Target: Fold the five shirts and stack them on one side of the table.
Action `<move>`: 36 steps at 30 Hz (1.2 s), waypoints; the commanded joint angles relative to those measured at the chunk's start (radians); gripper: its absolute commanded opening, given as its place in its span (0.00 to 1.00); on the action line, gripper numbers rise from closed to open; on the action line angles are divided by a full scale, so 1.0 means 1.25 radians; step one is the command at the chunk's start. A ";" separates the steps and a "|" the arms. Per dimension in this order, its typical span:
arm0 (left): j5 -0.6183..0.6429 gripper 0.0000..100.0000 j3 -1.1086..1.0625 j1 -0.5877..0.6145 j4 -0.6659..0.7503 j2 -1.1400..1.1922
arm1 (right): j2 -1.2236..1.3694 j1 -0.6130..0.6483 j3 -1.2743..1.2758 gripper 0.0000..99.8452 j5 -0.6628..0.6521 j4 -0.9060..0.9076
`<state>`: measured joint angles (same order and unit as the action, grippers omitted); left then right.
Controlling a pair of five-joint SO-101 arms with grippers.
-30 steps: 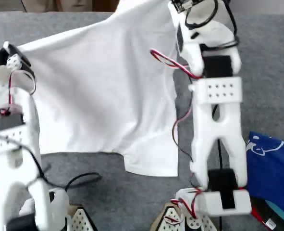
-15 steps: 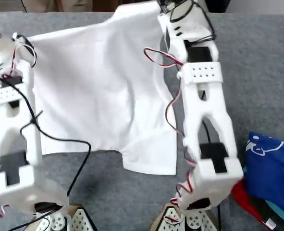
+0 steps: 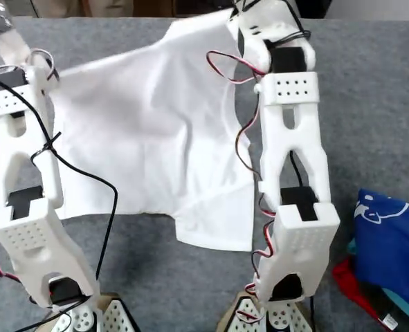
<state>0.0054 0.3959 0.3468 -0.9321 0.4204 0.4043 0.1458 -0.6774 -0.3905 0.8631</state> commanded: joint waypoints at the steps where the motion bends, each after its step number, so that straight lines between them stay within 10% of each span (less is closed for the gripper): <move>1: -0.074 0.02 0.047 -0.026 -0.136 -0.013 | -0.034 -0.007 -0.111 0.01 -0.043 0.205; 14: -0.176 0.02 -0.166 0.026 -0.226 -0.132 | -0.139 -0.004 -0.024 0.00 -0.083 0.538; 24: -0.254 0.02 -0.818 0.028 0.130 -0.439 | -0.565 -0.006 0.619 0.00 -0.093 0.347; 36: -0.274 0.02 -0.864 0.102 0.120 -0.458 | -1.007 -0.009 1.193 0.01 -0.102 0.304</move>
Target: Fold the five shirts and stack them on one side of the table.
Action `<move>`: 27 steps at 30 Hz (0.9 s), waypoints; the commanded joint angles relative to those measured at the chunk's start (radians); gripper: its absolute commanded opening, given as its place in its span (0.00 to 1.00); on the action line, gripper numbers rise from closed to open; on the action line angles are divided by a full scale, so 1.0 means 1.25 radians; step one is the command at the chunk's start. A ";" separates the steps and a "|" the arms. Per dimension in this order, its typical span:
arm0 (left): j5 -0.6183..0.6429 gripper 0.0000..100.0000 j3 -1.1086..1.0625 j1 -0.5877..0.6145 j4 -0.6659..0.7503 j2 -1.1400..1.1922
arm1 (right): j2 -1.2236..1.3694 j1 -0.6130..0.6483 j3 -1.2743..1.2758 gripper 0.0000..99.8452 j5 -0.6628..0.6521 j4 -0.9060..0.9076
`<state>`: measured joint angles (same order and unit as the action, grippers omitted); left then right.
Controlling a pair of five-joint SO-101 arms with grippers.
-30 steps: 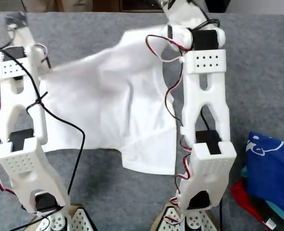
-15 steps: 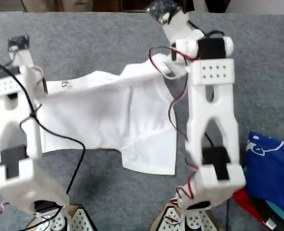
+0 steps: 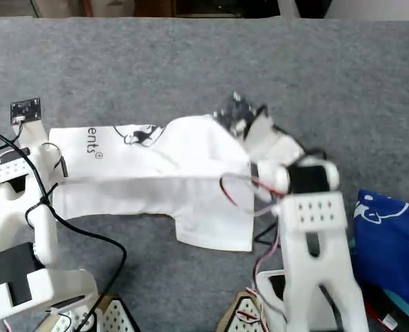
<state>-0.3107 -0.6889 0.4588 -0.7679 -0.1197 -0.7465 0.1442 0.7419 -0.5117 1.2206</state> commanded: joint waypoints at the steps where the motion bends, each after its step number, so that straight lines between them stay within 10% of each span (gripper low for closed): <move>1: -0.025 0.02 0.009 0.010 -0.021 -0.026 | -0.109 -0.009 0.078 0.01 -0.005 0.027; 27: -0.130 0.02 -0.020 -0.011 -0.028 -0.026 | -0.312 -0.057 0.269 0.01 -0.179 0.149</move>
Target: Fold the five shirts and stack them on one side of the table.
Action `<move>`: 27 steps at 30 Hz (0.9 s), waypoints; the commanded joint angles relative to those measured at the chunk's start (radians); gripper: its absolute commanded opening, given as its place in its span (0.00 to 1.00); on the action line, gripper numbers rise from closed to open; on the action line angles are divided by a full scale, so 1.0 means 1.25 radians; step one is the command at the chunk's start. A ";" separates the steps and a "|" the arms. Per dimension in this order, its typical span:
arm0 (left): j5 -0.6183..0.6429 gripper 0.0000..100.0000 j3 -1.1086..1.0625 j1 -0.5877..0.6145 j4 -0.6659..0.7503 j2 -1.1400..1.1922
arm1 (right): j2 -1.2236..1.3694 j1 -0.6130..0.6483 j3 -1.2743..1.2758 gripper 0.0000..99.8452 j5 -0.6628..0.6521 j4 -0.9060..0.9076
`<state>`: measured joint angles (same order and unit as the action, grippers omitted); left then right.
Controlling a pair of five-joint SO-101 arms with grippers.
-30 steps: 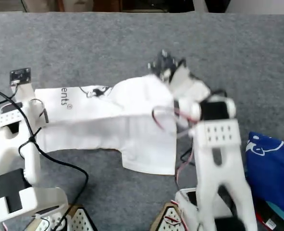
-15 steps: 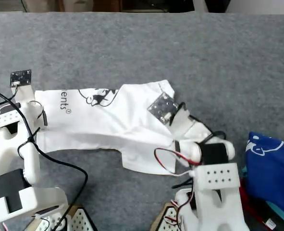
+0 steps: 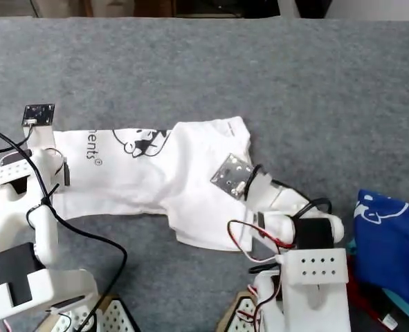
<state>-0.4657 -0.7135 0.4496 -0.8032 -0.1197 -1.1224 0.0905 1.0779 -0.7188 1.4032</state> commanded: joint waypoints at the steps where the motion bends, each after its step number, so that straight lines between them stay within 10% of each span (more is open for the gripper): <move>1: -0.007 0.02 0.000 -0.004 -0.001 -0.026 | -0.012 -0.014 0.001 0.01 -0.014 0.002; 27: -0.113 0.02 0.006 -0.006 -0.264 -0.187 | 0.185 -0.023 -0.127 0.01 0.010 -0.164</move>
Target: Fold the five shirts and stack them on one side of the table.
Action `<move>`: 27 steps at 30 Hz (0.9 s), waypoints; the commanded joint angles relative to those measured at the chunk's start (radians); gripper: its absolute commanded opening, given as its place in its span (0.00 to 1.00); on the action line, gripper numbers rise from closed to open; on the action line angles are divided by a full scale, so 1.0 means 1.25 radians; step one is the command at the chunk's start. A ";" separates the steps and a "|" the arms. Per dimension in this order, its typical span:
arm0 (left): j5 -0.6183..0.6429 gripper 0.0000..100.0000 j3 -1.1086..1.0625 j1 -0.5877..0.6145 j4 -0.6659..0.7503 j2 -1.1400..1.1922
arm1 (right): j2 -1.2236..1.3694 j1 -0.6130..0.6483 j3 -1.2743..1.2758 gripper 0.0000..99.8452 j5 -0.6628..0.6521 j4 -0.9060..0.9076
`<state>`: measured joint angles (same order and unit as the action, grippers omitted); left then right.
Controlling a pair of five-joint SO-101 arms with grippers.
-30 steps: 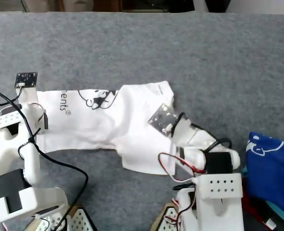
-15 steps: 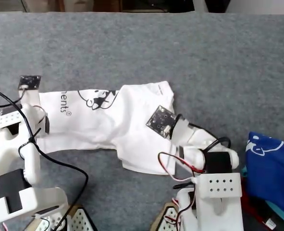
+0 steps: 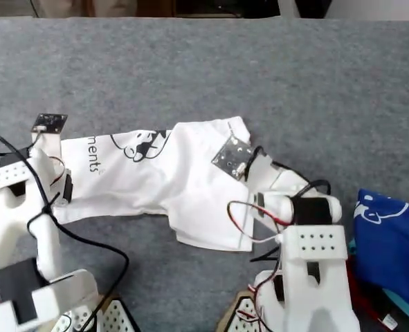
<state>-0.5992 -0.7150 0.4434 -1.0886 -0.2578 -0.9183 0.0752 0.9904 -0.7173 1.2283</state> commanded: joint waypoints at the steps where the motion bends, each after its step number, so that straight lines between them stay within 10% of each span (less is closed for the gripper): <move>1: -0.006 0.02 0.005 -0.011 -0.053 -0.094 | 0.034 -0.010 -0.063 0.01 0.009 -0.033; 19: -0.007 0.21 0.021 0.037 -0.037 -0.217 | 0.467 -0.004 -0.457 0.01 0.081 -0.006; 27: 0.335 0.03 0.012 -0.044 0.275 -0.157 | 0.672 0.131 -0.614 0.01 0.149 -0.028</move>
<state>-0.3199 -0.7150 0.4542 -0.8631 -0.4864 -0.1573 0.1780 0.3368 -0.5685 1.2098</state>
